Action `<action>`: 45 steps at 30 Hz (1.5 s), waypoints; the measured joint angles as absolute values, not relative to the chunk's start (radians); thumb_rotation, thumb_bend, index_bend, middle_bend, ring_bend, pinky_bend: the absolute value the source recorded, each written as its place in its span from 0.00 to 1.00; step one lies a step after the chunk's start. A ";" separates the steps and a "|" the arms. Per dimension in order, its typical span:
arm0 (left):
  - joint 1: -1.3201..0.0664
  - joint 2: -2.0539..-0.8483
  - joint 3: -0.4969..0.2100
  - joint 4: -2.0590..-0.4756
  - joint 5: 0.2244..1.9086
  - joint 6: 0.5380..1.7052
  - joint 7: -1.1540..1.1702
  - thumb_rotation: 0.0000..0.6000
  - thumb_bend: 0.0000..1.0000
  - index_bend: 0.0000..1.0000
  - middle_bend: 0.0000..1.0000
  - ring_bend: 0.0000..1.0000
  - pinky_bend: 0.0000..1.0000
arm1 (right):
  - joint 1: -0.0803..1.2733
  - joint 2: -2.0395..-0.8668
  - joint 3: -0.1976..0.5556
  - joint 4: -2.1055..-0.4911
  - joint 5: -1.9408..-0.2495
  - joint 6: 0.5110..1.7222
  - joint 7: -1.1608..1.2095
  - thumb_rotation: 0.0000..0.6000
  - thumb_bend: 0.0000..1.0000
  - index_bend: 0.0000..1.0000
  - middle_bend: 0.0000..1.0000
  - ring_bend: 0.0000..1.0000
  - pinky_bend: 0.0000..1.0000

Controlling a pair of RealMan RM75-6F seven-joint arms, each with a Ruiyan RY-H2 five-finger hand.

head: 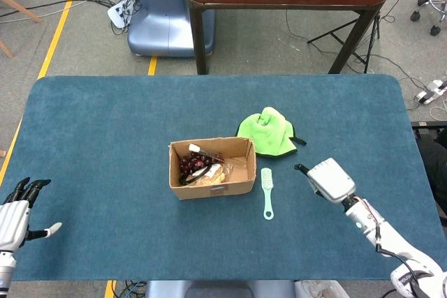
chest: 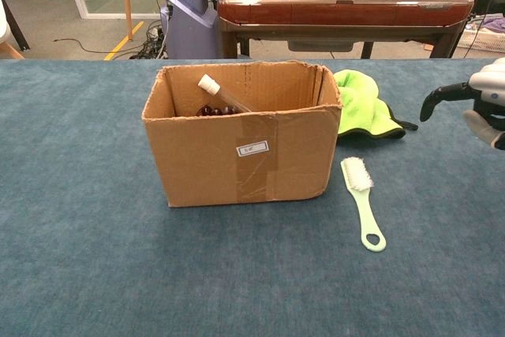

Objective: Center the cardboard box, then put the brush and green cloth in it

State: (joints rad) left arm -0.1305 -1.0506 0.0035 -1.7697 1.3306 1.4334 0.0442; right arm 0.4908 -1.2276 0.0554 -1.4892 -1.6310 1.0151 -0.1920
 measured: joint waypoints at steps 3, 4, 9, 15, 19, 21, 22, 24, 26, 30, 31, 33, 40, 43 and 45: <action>-0.121 -1.051 -0.001 -1.767 1.323 1.443 0.054 1.00 0.09 0.17 0.17 0.04 0.15 | 0.509 -1.255 0.051 -1.459 -1.639 1.004 -0.193 1.00 0.89 0.29 0.97 1.00 1.00; -0.118 -1.051 -0.003 -1.766 1.321 1.447 0.057 1.00 0.09 0.17 0.17 0.04 0.15 | 0.516 -1.268 0.049 -1.445 -1.644 1.000 -0.191 1.00 0.89 0.29 0.97 1.00 1.00; -0.097 -1.045 -0.004 -1.778 1.316 1.459 0.069 1.00 0.09 0.17 0.17 0.04 0.15 | 0.554 -1.321 0.037 -1.392 -1.657 0.973 -0.171 1.00 0.89 0.29 0.97 1.00 1.00; -0.077 -1.033 -0.013 -1.797 1.291 1.480 0.106 1.00 0.10 0.17 0.17 0.04 0.15 | 0.596 -1.367 0.029 -1.358 -1.658 0.937 -0.162 1.00 0.93 0.29 0.97 1.00 1.00; -0.070 -1.030 -0.023 -1.801 1.277 1.484 0.118 1.00 0.11 0.17 0.17 0.04 0.15 | 0.617 -1.391 0.022 -1.342 -1.657 0.921 -0.160 1.00 0.96 0.29 0.97 1.00 1.00; -0.068 -1.029 -0.026 -1.804 1.269 1.482 0.124 1.00 0.11 0.17 0.17 0.04 0.15 | 0.624 -1.402 0.019 -1.335 -1.657 0.915 -0.158 1.00 0.97 0.29 0.97 1.00 1.00; -0.067 -1.028 -0.028 -1.805 1.267 1.481 0.127 1.00 0.11 0.17 0.17 0.04 0.15 | 0.629 -1.409 0.017 -1.329 -1.656 0.911 -0.156 1.00 0.97 0.29 0.97 1.00 1.00; -0.065 -1.027 -0.030 -1.810 1.262 1.480 0.133 1.00 0.11 0.17 0.17 0.04 0.15 | 0.636 -1.419 0.013 -1.320 -1.656 0.906 -0.151 1.00 0.98 0.29 0.97 1.00 1.00; -0.063 -1.025 -0.032 -1.814 1.258 1.477 0.137 1.00 0.11 0.17 0.17 0.04 0.15 | 0.642 -1.429 0.008 -1.309 -1.655 0.902 -0.142 1.00 0.98 0.29 0.97 1.00 1.00; -0.061 -1.022 -0.036 -1.819 1.254 1.471 0.140 1.00 0.11 0.17 0.17 0.04 0.15 | 0.651 -1.447 0.001 -1.286 -1.657 0.902 -0.119 1.00 1.00 0.29 0.98 1.00 1.00; -0.061 -1.022 -0.036 -1.819 1.253 1.469 0.140 1.00 0.11 0.17 0.17 0.04 0.15 | 0.653 -1.453 -0.001 -1.277 -1.658 0.904 -0.110 1.00 1.00 0.29 0.98 1.00 1.00; -0.060 -1.021 -0.038 -1.821 1.252 1.466 0.140 1.00 0.11 0.17 0.17 0.04 0.15 | 0.656 -1.463 -0.005 -1.263 -1.659 0.907 -0.093 1.00 1.00 0.29 0.98 1.00 1.00; -0.057 -1.017 -0.043 -1.820 1.254 1.459 0.132 1.00 0.11 0.18 0.17 0.04 0.15 | 0.672 -1.513 -0.021 -1.184 -1.669 0.914 -0.024 1.00 1.00 0.29 0.98 1.00 1.00; -0.056 -1.015 -0.045 -1.820 1.252 1.456 0.128 1.00 0.11 0.18 0.17 0.04 0.15 | 0.682 -1.533 -0.025 -1.159 -1.674 0.919 0.001 1.00 1.00 0.28 0.98 1.00 1.00; -0.055 -1.013 -0.047 -1.820 1.251 1.455 0.124 1.00 0.11 0.18 0.17 0.04 0.15 | 0.690 -1.542 -0.027 -1.149 -1.678 0.923 0.012 1.00 1.00 0.28 0.98 1.00 1.00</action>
